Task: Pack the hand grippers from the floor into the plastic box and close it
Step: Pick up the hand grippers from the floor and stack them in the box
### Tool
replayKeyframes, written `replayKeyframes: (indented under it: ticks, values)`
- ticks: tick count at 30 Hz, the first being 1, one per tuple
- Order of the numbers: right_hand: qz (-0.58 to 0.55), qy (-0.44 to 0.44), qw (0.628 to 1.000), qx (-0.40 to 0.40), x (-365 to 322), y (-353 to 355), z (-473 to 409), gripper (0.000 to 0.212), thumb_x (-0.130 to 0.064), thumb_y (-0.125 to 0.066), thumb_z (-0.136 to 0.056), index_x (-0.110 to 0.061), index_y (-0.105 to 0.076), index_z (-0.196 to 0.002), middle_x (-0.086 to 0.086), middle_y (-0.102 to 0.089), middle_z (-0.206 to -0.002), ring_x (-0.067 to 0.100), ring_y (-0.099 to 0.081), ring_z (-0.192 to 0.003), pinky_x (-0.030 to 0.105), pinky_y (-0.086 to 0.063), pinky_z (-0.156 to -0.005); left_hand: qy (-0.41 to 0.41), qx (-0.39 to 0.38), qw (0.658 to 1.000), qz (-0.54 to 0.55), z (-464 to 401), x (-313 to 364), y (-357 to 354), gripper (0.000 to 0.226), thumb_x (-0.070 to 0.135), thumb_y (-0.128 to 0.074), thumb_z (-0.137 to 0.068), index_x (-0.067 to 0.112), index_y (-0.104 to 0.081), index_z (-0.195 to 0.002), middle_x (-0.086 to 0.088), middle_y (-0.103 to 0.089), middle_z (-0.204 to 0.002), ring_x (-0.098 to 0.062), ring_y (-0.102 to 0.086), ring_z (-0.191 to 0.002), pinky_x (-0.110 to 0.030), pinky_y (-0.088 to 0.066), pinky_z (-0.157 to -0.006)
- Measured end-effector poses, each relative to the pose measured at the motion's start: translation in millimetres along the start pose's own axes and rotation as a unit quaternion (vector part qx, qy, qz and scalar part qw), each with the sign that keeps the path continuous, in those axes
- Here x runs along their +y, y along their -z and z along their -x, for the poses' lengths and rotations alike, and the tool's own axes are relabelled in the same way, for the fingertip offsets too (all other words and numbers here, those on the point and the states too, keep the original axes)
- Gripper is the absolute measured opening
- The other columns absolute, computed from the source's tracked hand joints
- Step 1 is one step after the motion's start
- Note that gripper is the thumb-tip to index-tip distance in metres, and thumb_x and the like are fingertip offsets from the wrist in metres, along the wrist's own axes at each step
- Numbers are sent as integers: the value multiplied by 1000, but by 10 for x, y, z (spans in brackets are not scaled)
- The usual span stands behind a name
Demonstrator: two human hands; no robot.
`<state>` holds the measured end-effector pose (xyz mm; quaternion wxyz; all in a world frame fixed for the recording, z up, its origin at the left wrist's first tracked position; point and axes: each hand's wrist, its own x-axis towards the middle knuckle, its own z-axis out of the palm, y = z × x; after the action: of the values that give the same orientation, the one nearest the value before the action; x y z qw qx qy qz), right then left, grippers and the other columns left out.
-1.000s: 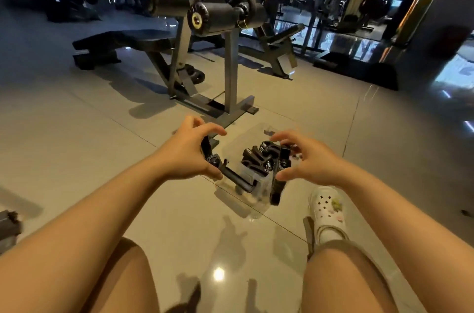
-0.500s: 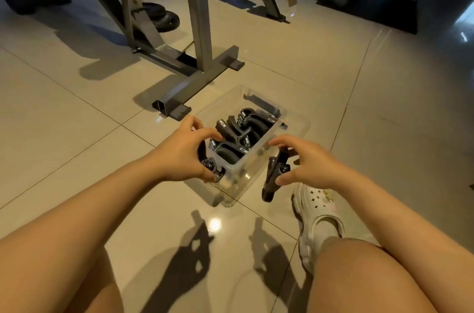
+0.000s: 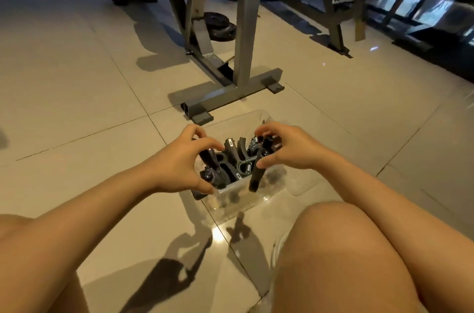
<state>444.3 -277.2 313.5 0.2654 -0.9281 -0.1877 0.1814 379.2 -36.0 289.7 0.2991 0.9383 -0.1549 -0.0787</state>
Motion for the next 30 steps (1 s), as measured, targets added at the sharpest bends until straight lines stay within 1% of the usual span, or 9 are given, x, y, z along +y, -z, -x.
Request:
replayKeyframes:
  ticks: [2,5,9,12,15,19,24,27,30]
  values:
    - [20,17,1000,-1,3,109,-162,64,-33,-82,-69,-28,-51,-125,0,-52,-126,12,-50,-104,24,-41,-81,33,32,999,23,103,82,-32,71,33,-85,-60,40,-47,-120,13,-26,-119,-7,-38,-111,-12,-42,-85]
    - [64,54,996,6,-93,187,-364,67,-39,-82,-67,-24,-52,-125,2,-57,-121,17,-54,-102,32,-48,-85,88,93,991,48,243,161,-144,68,33,-86,-59,43,-49,-116,14,-27,-119,-5,-37,-112,-5,-36,-81]
    - [114,143,983,9,-335,220,-477,67,-41,-79,-71,-20,-49,-126,2,-57,-121,21,-54,-104,34,-48,-82,182,196,960,88,333,337,-432,67,31,-89,-55,44,-51,-110,9,-31,-118,-13,-43,-113,-19,-35,-92]
    - [137,206,969,-16,-338,325,-439,69,-43,-76,-73,-19,-45,-130,3,-56,-124,18,-51,-98,30,-43,-75,229,249,937,90,332,601,-686,68,29,-89,-55,39,-54,-112,9,-31,-118,-15,-43,-113,-21,-33,-94]
    - [140,235,961,-51,-143,549,-361,69,-46,-75,-74,-21,-43,-131,5,-54,-125,18,-51,-96,30,-44,-74,263,274,922,77,309,980,-862,71,28,-89,-55,37,-54,-115,8,-30,-119,-15,-45,-110,-22,-35,-91]
    - [130,260,955,-51,162,987,-318,68,-47,-76,-73,-21,-45,-128,6,-55,-121,18,-51,-94,28,-41,-71,304,259,916,23,160,1532,-857,77,31,-88,-57,36,-50,-123,7,-28,-122,-14,-45,-108,-19,-39,-83]
    - [175,276,944,-52,492,1231,-332,71,-44,-78,-71,-23,-43,-130,7,-54,-126,23,-52,-102,31,-44,-76,326,125,926,-143,-133,2067,-599,81,35,-83,-64,31,-41,-133,3,-26,-126,-14,-38,-108,-22,-43,-87]
    - [194,292,935,-58,610,1229,-316,71,-40,-78,-72,-22,-42,-131,7,-56,-125,25,-54,-107,36,-48,-83,326,103,922,-180,-296,2259,-496,80,38,-81,-66,31,-40,-134,2,-26,-126,-14,-37,-106,-22,-43,-84]
    - [165,306,935,-67,672,1215,-318,71,-39,-77,-74,-21,-42,-133,6,-55,-128,24,-53,-110,37,-46,-87,330,91,918,-199,-420,2334,-433,79,40,-81,-66,31,-40,-133,1,-26,-128,-15,-37,-107,-22,-41,-85]
